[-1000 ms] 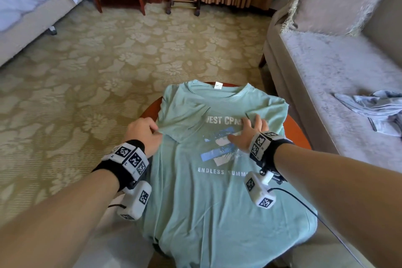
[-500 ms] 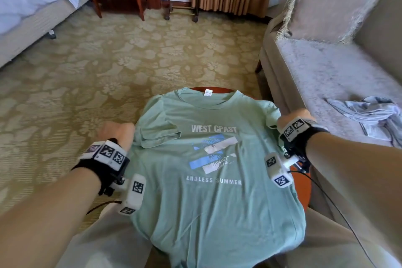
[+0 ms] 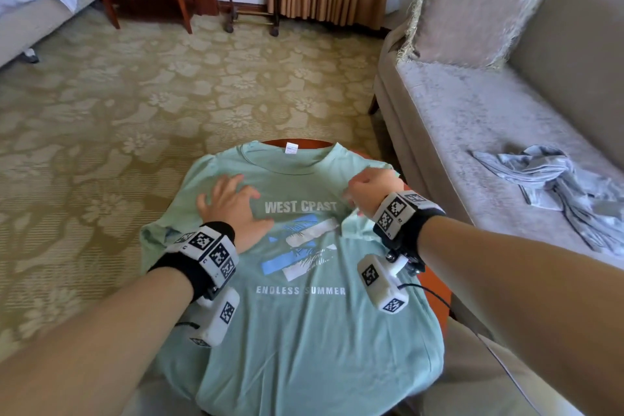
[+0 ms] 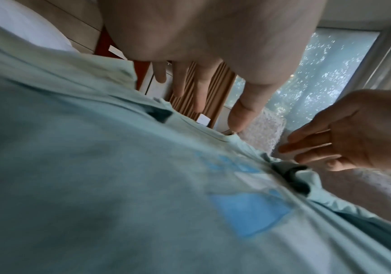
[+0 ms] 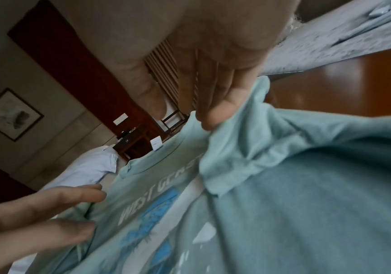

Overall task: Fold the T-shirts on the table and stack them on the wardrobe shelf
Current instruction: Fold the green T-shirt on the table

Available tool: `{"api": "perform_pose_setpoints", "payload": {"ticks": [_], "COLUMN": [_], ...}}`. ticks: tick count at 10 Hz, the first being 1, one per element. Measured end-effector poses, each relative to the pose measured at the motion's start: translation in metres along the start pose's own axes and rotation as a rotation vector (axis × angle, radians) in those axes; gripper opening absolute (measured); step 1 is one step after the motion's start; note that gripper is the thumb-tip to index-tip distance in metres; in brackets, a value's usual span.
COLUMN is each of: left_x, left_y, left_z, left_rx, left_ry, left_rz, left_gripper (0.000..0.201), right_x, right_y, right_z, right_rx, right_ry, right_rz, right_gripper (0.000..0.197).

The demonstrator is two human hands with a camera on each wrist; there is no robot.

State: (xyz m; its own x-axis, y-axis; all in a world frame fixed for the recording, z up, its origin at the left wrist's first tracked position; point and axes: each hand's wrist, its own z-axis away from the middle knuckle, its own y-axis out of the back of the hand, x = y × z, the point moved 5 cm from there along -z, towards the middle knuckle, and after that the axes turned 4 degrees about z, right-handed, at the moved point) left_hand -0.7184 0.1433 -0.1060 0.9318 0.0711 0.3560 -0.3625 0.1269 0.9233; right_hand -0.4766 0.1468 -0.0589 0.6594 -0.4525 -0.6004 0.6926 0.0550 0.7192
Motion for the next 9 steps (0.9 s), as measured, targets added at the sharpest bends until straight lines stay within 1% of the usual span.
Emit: {"api": "perform_pose_setpoints", "payload": {"ticks": [1, 2, 3, 4, 5, 6, 7, 8, 9], "left_x": [0.034, 0.069, 0.104, 0.133, 0.157, 0.173, 0.183, 0.192, 0.204], "left_y": [-0.003, -0.015, -0.032, -0.051, -0.065, -0.077, -0.079, -0.068, -0.06], "left_z": [-0.005, -0.015, -0.027, -0.042, -0.053, -0.065, -0.076, -0.081, -0.08], "left_rx": [0.065, 0.018, 0.005, -0.041, -0.131, -0.22, -0.26, -0.241, -0.222], "left_ry": [-0.08, -0.108, -0.13, -0.141, -0.169, -0.177, -0.134, -0.014, 0.128], "left_rz": [0.204, 0.536, 0.585, 0.583, 0.511, 0.416, 0.417, 0.58, 0.824], "left_gripper": [0.043, 0.028, 0.025, 0.03, 0.047, 0.052, 0.03, 0.004, 0.011], "right_x": [0.015, 0.049, 0.065, 0.079, 0.077, 0.07, 0.077, 0.085, 0.093], "right_y": [0.017, 0.039, 0.051, 0.04, 0.024, 0.019, 0.021, 0.029, 0.05], "right_z": [-0.022, -0.061, -0.067, -0.067, -0.06, -0.054, -0.05, -0.054, -0.063], "right_rx": [0.046, 0.126, 0.082, -0.098, -0.252, -0.265, -0.261, -0.327, -0.209], "right_ry": [-0.093, -0.191, -0.208, -0.218, -0.145, 0.011, 0.013, -0.038, -0.162], "right_rz": [-0.113, -0.171, -0.073, 0.021, 0.208, 0.508, 0.525, 0.498, 0.296], "right_gripper": [0.017, 0.022, 0.032, 0.033, 0.025, 0.039, 0.035, 0.013, 0.025]}}
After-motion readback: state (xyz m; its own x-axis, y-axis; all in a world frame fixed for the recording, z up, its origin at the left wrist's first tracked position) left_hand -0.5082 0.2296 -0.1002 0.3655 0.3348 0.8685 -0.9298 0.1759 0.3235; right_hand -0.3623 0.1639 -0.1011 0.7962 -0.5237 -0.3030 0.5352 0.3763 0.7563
